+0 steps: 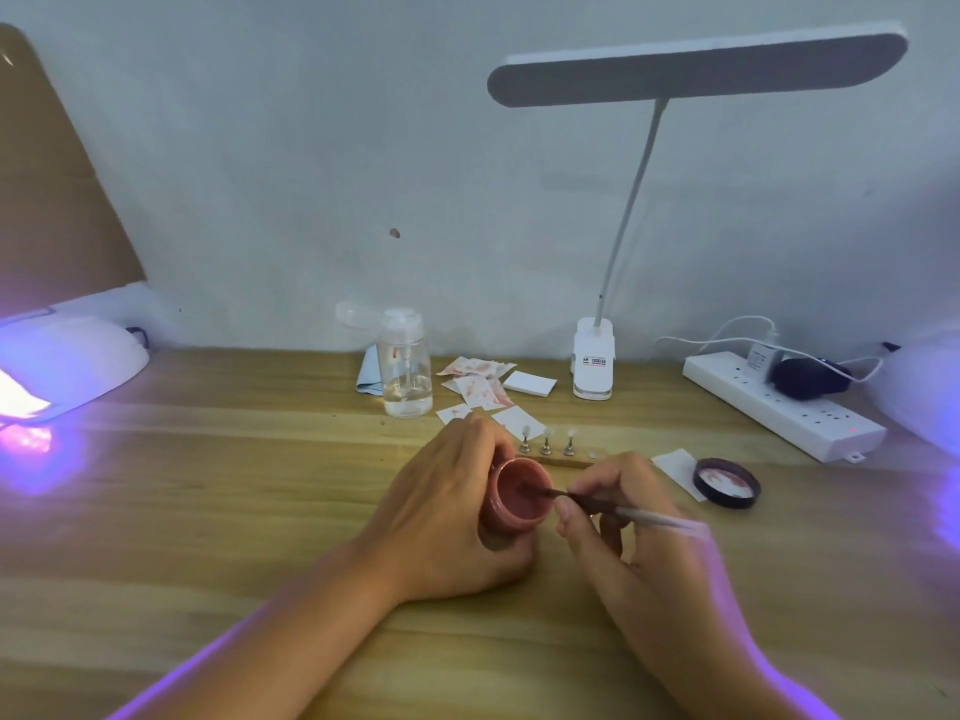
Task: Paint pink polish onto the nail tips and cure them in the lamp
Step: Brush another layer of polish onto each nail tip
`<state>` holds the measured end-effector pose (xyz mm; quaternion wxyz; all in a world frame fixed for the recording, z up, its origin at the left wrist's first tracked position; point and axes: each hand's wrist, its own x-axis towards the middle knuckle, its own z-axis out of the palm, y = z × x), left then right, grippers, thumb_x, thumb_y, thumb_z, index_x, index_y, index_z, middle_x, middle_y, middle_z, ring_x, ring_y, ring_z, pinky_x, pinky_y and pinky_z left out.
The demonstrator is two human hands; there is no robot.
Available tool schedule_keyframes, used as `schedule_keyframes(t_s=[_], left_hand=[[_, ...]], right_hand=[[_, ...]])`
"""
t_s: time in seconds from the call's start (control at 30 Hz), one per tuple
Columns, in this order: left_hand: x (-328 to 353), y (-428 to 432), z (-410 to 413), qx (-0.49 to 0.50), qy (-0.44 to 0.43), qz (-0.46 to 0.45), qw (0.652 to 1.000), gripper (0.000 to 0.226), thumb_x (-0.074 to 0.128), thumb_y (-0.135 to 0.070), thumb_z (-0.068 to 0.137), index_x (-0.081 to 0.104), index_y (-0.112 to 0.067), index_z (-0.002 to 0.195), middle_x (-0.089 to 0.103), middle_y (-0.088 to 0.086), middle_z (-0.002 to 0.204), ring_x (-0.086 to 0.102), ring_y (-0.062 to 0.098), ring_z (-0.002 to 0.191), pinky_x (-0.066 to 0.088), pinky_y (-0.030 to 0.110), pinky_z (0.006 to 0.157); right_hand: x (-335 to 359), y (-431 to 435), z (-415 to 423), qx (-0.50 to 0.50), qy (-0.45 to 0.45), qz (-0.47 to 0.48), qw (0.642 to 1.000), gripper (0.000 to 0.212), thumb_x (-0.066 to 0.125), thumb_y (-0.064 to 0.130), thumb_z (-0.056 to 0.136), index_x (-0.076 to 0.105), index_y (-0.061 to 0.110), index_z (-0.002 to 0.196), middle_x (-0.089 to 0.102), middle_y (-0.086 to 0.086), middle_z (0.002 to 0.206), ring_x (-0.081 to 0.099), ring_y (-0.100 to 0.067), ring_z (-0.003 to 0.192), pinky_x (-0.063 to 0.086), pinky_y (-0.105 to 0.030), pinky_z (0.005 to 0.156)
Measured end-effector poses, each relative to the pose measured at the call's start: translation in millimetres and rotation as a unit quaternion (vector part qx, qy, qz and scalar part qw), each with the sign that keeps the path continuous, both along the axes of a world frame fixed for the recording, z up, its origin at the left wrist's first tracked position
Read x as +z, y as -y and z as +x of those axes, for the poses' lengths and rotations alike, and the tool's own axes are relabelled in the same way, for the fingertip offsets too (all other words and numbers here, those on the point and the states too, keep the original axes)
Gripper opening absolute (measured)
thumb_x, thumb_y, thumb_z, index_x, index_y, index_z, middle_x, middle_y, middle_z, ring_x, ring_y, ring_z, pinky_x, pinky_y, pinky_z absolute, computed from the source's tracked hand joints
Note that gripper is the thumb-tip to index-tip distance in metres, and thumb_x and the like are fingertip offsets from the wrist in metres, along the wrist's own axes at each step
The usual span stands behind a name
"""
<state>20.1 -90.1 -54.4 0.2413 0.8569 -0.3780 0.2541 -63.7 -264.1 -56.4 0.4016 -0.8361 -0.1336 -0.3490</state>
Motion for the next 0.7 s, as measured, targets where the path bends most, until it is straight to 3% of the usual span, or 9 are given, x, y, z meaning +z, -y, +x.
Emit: schedule_keyframes(t_s=[0.17,0.3,0.4,0.5,0.7], left_hand=[[1,0,-1,0.002,0.005,0.013,1.0,0.053,0.073,-0.052,0.066,0.039,-0.03,0.101,0.042,-0.02,0.093,0.044,0.002,0.083,0.038,0.015,0.072],[2,1,-1,-0.005,0.008,0.017,1.0,0.052,0.072,-0.053,0.067,0.039,-0.03,0.1,0.043,-0.02,0.093,0.044,0.002,0.083,0.037,0.013,0.07],[2,0,-2,-0.005,0.004,0.023,1.0,0.051,0.071,-0.054,0.068,0.04,-0.03,0.101,0.043,-0.02,0.093,0.044,0.002,0.083,0.036,0.011,0.07],[2,-2,-2,-0.007,-0.001,0.022,1.0,0.05,0.068,-0.054,0.068,0.041,-0.032,0.104,0.045,-0.022,0.095,0.046,0.0,0.085,0.037,0.009,0.072],[2,-12,11,0.076,-0.024,-0.032,0.996,0.061,0.056,-0.061,0.069,0.038,-0.031,0.119,0.059,-0.021,0.103,0.056,0.004,0.094,0.039,0.026,0.087]], right_hand=[[-3,2,5,-0.012,-0.008,-0.009,1.0,0.02,0.072,0.025,0.084,0.054,0.032,0.088,0.06,0.005,0.07,0.049,-0.016,0.052,0.046,-0.033,0.05],[-2,4,3,-0.015,-0.003,-0.026,1.0,0.018,0.071,0.026,0.084,0.055,0.032,0.088,0.059,0.009,0.073,0.047,-0.01,0.052,0.039,-0.018,0.05],[0,3,3,-0.014,-0.005,-0.021,1.0,0.017,0.071,0.025,0.083,0.056,0.031,0.088,0.059,0.007,0.072,0.048,-0.014,0.052,0.044,-0.027,0.051],[5,-1,-1,0.024,0.01,0.053,0.998,0.012,0.065,0.034,0.084,0.056,0.026,0.087,0.06,0.007,0.072,0.051,-0.018,0.054,0.046,-0.038,0.051],[18,3,-4,0.062,0.016,0.28,0.958,0.019,0.062,0.031,0.091,0.049,0.019,0.083,0.069,-0.013,0.069,0.06,-0.016,0.06,0.049,-0.02,0.059]])
